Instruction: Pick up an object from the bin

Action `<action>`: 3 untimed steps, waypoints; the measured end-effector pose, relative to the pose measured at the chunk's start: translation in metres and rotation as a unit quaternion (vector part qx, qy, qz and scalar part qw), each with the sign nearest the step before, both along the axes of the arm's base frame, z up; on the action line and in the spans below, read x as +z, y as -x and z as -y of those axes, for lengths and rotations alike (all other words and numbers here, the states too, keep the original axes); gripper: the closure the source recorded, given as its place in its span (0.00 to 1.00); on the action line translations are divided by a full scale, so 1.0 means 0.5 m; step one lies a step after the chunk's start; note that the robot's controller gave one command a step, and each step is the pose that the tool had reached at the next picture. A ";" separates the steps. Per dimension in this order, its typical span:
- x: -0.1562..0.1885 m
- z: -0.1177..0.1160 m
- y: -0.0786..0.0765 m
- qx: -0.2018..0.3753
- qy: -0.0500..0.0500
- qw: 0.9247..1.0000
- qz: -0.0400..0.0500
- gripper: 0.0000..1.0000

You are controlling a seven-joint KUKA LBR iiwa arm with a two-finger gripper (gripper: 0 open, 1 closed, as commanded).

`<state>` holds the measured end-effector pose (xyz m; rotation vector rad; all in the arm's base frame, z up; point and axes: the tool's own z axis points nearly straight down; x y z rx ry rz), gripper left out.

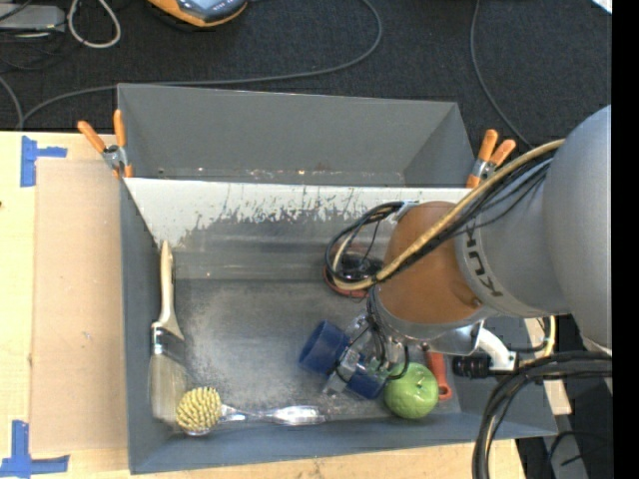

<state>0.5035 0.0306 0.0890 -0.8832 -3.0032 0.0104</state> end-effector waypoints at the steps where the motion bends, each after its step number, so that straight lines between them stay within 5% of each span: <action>1: 0.000 0.000 0.000 -0.001 0.000 1.000 0.000 1.00; 2: 0.045 0.002 0.009 -0.002 0.000 1.000 -0.007 1.00; 3: 0.069 0.033 -0.002 -0.013 0.001 1.000 -0.005 1.00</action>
Offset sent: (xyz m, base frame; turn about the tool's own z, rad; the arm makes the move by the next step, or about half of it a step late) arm -0.0027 -0.0018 0.1507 0.0255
